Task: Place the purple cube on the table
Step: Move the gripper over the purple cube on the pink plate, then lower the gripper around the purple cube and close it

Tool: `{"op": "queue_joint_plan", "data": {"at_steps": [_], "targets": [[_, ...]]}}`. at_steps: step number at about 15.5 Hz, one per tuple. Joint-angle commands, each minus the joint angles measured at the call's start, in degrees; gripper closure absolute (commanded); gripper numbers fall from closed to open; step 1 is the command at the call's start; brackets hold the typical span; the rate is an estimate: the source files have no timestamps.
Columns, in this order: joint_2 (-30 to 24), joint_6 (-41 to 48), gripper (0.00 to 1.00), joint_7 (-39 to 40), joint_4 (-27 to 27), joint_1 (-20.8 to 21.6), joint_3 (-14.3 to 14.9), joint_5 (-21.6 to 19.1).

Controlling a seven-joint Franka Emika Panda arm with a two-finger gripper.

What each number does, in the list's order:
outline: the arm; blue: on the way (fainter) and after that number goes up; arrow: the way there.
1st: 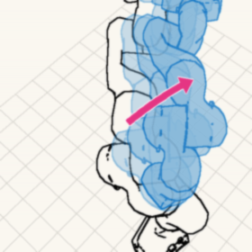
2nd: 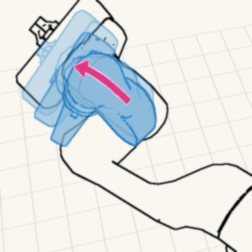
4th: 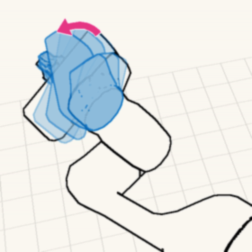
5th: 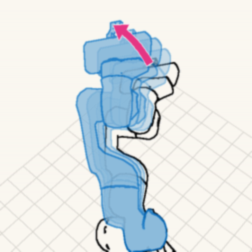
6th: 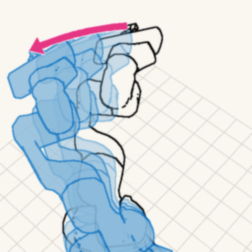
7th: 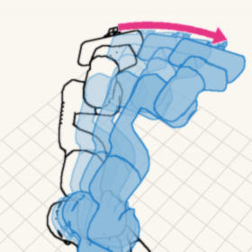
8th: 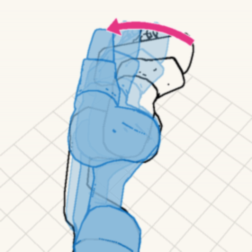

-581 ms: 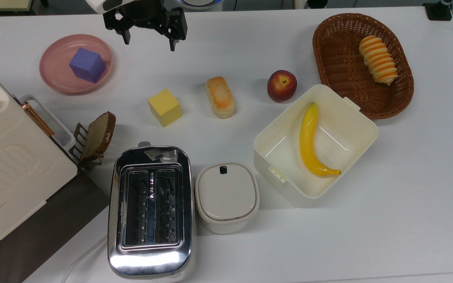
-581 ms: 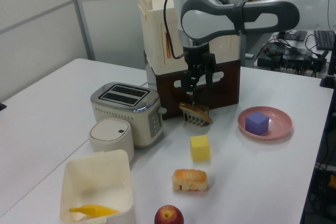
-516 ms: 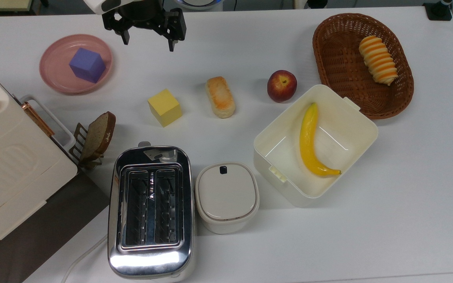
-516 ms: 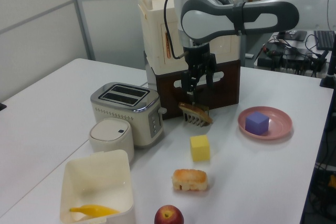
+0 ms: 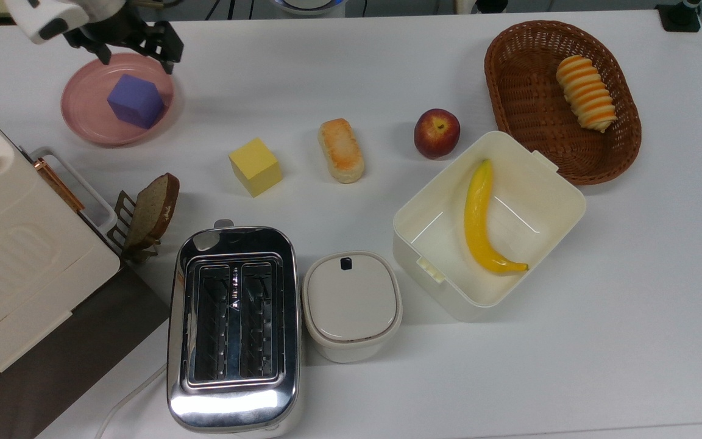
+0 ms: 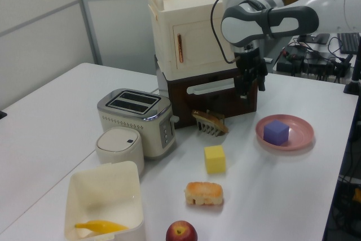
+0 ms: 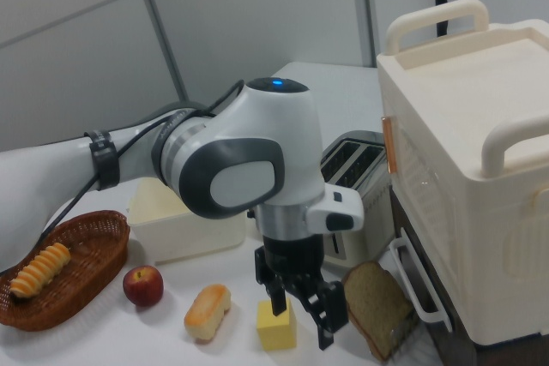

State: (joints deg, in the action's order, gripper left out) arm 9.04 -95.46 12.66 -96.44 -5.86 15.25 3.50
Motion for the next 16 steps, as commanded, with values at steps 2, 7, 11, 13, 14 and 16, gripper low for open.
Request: {"op": "queue_joint_plan", "data": {"at_steps": [2, 7, 11, 13, 14, 16], "targets": [[-0.87, -6.3, 0.0, 6.67, -5.06, 1.46, 6.18, -0.42], [0.45, -19.84, 0.0, 7.12, -15.61, 4.7, 10.41, 1.86], [1.5, -23.19, 0.0, 6.59, -19.39, 6.65, 11.47, 2.92], [3.0, -24.68, 0.0, 6.59, -19.84, 6.65, 11.47, 3.01], [3.53, -25.12, 0.0, 6.59, -20.01, 6.47, 11.47, 3.1], [4.14, -25.22, 0.0, 7.12, -20.02, 6.03, 11.47, 3.18]]}}
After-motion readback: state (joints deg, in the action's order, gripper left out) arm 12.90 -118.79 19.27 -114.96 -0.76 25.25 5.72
